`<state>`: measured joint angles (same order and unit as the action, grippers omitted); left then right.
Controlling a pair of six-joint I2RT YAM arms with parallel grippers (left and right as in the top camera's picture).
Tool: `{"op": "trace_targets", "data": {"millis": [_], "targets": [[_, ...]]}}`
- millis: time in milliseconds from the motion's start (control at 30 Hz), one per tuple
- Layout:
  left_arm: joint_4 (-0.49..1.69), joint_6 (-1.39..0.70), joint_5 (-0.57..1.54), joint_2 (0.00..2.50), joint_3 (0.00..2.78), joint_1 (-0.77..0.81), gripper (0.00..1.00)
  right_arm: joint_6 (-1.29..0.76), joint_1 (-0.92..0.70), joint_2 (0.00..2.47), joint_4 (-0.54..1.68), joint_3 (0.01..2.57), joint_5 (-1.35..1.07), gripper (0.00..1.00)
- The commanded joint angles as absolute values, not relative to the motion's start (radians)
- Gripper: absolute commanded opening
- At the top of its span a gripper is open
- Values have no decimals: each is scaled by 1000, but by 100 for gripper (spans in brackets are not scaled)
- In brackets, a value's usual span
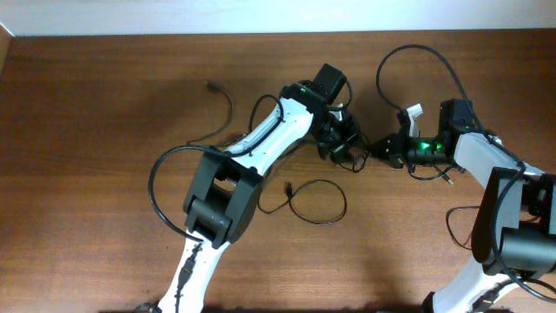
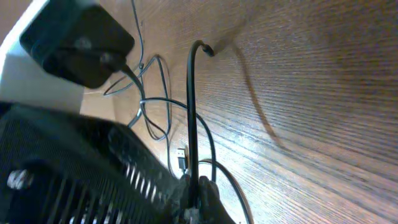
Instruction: Untangle cables
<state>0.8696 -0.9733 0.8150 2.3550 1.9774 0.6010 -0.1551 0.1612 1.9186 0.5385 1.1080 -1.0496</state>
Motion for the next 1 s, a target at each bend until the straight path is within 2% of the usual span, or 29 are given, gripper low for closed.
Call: {"op": "trace_targets", "data": {"millis": [0, 33, 67, 100, 133, 167, 267, 300, 500, 667, 967], "targets": [[873, -976, 872, 2362, 1977, 604, 40, -134, 157, 1929, 534, 1103, -1134, 4], [873, -976, 873, 2362, 1977, 603, 49, -134, 157, 1929, 534, 1103, -1134, 4], [871, -976, 871, 2362, 1977, 600, 75, -134, 157, 1929, 532, 1103, -1134, 4], [871, -970, 870, 2362, 1977, 594, 96, -134, 157, 1929, 531, 1103, -1134, 4], [871, -934, 868, 2362, 1977, 583, 96, -134, 157, 1929, 531, 1103, -1133, 4], [872, -871, 868, 2362, 1977, 566, 89, -134, 157, 1929, 531, 1103, -1133, 4], [877, -715, 868, 2362, 1977, 520, 7, -135, 157, 1929, 537, 1103, -1133, 4], [898, -638, 855, 2362, 1977, 502, 0, -135, 157, 1929, 552, 1103, -1129, 4], [1114, -403, 560, 2362, 1977, 479, 0, -135, 157, 1929, 651, 1103, -1002, 4], [1195, -402, 323, 2362, 1977, 479, 0, -139, 156, 1929, 758, 1103, -832, 4], [1196, -402, 280, 2362, 1977, 478, 0, -317, -9, 1929, 807, 1104, -535, 4]]}}
